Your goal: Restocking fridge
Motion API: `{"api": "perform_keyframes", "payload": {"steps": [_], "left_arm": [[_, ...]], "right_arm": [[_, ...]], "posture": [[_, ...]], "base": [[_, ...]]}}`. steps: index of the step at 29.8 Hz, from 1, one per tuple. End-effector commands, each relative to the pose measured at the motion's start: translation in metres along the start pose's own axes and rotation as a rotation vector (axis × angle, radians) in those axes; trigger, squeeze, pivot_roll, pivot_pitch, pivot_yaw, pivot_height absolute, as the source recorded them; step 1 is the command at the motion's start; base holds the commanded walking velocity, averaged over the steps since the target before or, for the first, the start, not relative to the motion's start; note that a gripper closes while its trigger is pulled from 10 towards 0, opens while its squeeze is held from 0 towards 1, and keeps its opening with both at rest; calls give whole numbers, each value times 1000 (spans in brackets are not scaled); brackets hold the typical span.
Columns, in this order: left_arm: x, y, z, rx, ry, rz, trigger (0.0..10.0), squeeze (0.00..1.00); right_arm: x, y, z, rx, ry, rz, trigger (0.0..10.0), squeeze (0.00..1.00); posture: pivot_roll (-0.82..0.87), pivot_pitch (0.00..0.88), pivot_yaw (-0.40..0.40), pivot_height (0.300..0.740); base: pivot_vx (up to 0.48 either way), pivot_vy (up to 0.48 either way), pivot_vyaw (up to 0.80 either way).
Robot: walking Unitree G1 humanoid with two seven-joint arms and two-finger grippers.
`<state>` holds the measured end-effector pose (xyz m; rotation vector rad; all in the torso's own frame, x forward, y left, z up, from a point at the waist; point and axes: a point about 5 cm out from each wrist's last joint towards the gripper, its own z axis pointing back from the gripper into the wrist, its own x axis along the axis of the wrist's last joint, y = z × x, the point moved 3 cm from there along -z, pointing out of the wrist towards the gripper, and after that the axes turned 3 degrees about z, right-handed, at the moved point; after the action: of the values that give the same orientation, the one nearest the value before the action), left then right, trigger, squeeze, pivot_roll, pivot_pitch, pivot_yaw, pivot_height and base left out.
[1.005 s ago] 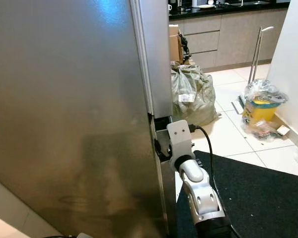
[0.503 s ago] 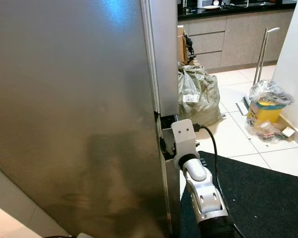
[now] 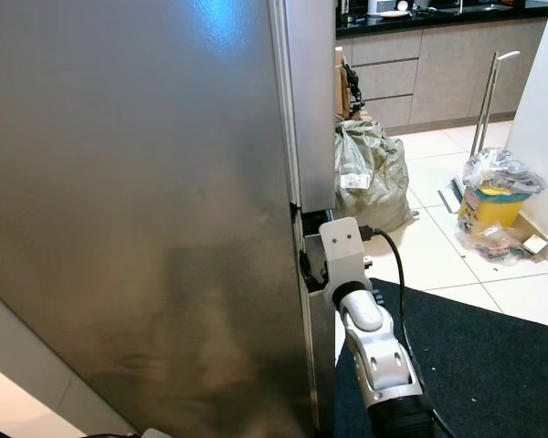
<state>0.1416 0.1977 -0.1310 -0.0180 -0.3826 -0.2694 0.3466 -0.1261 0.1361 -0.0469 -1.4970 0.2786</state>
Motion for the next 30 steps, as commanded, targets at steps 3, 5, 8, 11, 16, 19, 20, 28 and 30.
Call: {"api": "perform_keyframes", "payload": {"steps": [3,5,8,11,16,19,20,28,30], "left_arm": [[-2,1,0,2,6,-11,10000,0],[-2,2,1,2,8,-11,10000,0],[-3,2,1,2,9,-11,10000,0],[-3,2,1,2,10,-11,10000,0],[-4,2,1,0,11,-12,10000,0],[-4,2,1,0,11,-14,10000,0],[-4,2,1,-1,11,-16,10000,0],[-4,1,1,-7,13,-25,10000,0],[-4,1,1,-7,13,-26,10000,0]], "right_arm": [[10,-65,4,-312,-18,12,10000,0],[9,-67,4,-322,-10,16,10000,0],[7,-70,5,-336,-1,19,10000,0],[7,-71,5,-340,2,19,10000,0],[3,-77,8,-368,17,27,10000,0],[0,-79,9,-378,27,34,10000,0],[-3,-82,11,-389,36,41,10000,0],[-35,-102,23,-458,132,101,10000,0],[-47,-100,25,-448,164,117,10000,0]], "posture": [[-182,19,93,740],[-182,20,93,740],[-181,21,93,740],[-181,21,93,740],[-183,24,94,740],[-185,23,94,740],[-185,24,95,740],[-191,29,97,740],[-192,29,97,740]], "base": [[0,0,0],[0,0,0],[0,0,0],[0,0,0],[0,0,0],[0,0,0],[0,0,0],[0,0,0],[0,0,0]]}}
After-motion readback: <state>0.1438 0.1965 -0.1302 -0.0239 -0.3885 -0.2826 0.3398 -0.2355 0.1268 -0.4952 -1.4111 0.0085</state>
